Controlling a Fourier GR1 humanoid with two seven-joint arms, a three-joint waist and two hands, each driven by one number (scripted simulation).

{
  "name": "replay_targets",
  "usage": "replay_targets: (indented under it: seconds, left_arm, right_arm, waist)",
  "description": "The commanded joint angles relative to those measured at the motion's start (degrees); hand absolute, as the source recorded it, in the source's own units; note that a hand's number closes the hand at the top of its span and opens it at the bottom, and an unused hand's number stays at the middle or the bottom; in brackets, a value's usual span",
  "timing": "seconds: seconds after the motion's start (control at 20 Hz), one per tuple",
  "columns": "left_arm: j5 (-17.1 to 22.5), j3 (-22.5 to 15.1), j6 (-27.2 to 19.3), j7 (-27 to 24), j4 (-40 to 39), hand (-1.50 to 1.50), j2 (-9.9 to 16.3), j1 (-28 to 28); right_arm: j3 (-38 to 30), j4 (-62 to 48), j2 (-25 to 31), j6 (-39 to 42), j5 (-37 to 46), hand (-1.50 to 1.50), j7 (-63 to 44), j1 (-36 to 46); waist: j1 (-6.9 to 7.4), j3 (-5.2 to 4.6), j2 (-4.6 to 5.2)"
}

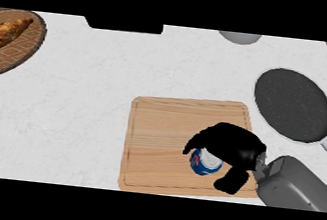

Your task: Pick the can from the cutting board and place it in the pan

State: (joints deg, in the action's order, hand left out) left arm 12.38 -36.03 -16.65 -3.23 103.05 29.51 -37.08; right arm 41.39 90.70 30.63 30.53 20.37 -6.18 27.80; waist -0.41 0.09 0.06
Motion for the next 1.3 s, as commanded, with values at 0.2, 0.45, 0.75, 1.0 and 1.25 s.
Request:
replay_targets:
  seconds: [0.2,0.45,0.75,1.0,1.25]
  left_arm:
    - [-0.92,6.55,-1.43,-6.34,7.37,0.0,-5.83,15.77]
    - [-0.75,6.26,-2.34,-6.59,7.6,0.0,-6.13,15.56]
    - [-0.31,6.15,-3.25,-7.13,7.18,0.0,-5.85,14.4]
    - [0.74,6.65,-4.51,-7.59,6.83,0.0,-5.19,11.99]
    - [1.81,7.27,-5.82,-8.32,7.18,0.0,-4.39,9.45]
  right_arm:
    - [4.12,-2.08,-2.02,-2.63,6.0,1.5,1.95,1.54]
    - [3.86,-2.46,-2.73,-5.84,8.08,1.5,3.76,2.05]
    - [-0.78,-1.3,-3.54,-13.02,9.54,1.5,5.27,3.04]
    - [-5.97,-1.79,-2.99,-19.53,10.89,1.5,-1.09,-0.83]
    - [-9.57,1.65,-2.97,-26.01,14.57,1.5,-7.7,-2.42]
  waist:
    - [-0.92,-0.12,-0.19]
    - [-1.35,-0.06,-0.33]
    - [-2.71,-0.02,-0.83]
    - [-6.12,-0.14,-1.72]
    - [-8.18,-0.29,-2.94]
